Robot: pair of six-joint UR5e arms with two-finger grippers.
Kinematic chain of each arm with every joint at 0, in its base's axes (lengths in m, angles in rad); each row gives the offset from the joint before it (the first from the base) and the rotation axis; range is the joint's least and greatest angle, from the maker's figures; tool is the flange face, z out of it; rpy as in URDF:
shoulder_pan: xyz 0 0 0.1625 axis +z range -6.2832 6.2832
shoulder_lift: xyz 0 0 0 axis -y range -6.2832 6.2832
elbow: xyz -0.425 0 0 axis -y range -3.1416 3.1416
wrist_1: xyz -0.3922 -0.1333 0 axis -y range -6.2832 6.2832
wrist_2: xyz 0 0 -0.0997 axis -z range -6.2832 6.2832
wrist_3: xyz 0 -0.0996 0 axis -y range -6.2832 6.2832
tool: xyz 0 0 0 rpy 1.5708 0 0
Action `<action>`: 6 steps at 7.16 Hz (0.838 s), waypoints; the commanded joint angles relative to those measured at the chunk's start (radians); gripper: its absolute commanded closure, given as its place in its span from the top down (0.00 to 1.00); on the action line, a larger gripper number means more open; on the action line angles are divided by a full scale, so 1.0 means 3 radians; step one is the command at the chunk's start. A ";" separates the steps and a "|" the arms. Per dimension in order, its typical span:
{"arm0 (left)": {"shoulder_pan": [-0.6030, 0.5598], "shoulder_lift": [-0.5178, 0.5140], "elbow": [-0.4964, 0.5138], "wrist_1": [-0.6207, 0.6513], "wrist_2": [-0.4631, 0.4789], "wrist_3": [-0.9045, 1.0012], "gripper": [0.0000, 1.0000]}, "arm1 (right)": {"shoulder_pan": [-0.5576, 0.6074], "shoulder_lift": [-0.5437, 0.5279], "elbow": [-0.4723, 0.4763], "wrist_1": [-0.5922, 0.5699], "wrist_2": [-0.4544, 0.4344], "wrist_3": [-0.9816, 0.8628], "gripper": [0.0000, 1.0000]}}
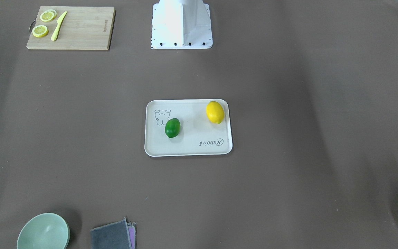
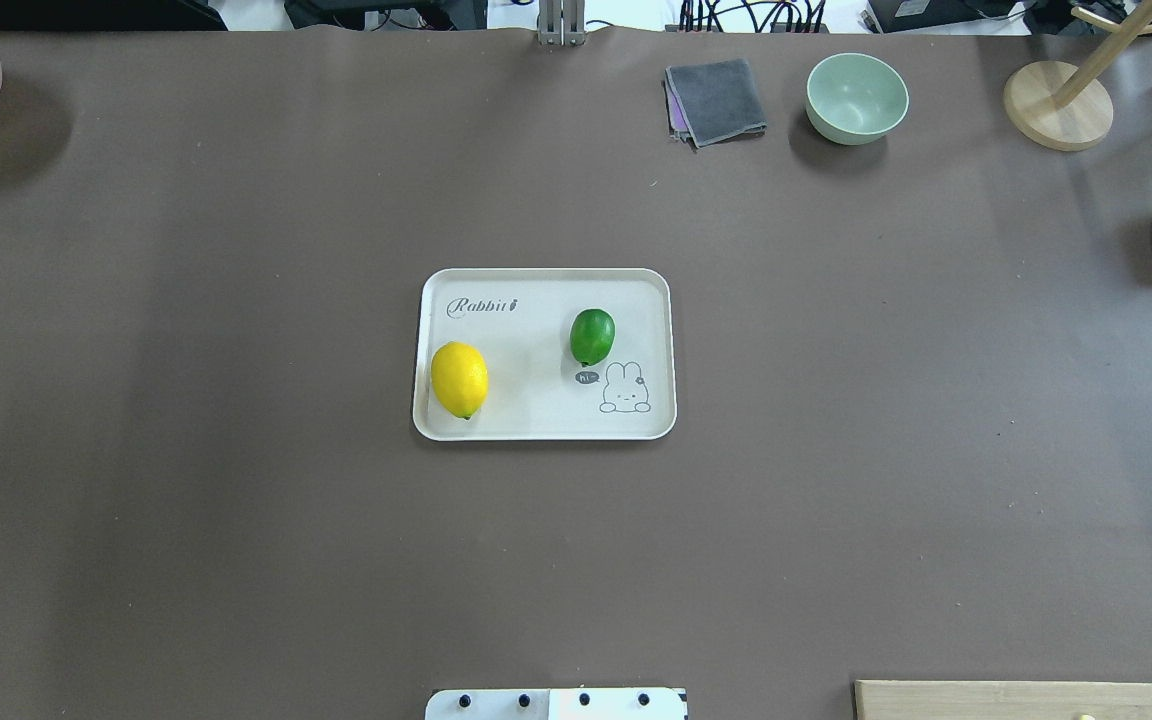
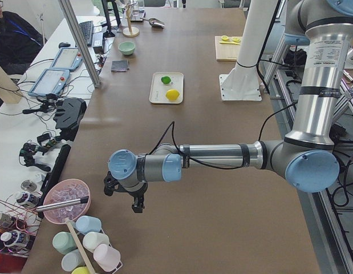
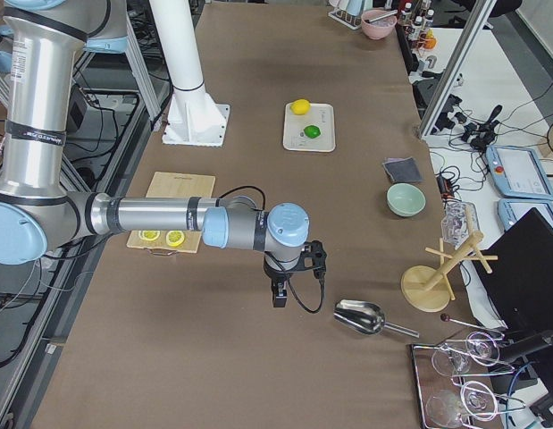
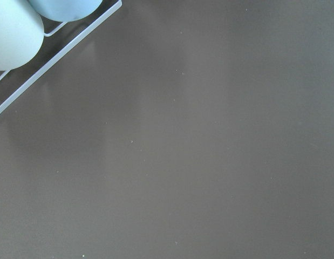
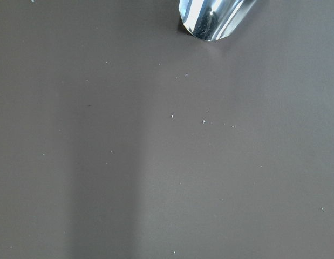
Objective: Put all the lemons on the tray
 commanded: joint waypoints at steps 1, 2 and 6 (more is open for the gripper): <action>-0.0001 -0.0032 -0.0019 -0.0012 -0.0005 -0.0005 0.98 | 0.0000 0.0001 -0.0003 0.0004 -0.0004 0.0006 1.00; -0.0006 -0.0007 -0.0019 -0.0022 -0.0005 0.0000 0.98 | 0.0000 -0.0004 -0.0003 0.0010 -0.0004 0.0011 1.00; -0.0006 -0.0043 -0.0086 -0.0012 -0.0005 -0.0005 0.98 | 0.0000 -0.0004 -0.0013 0.0025 -0.0004 0.0006 1.00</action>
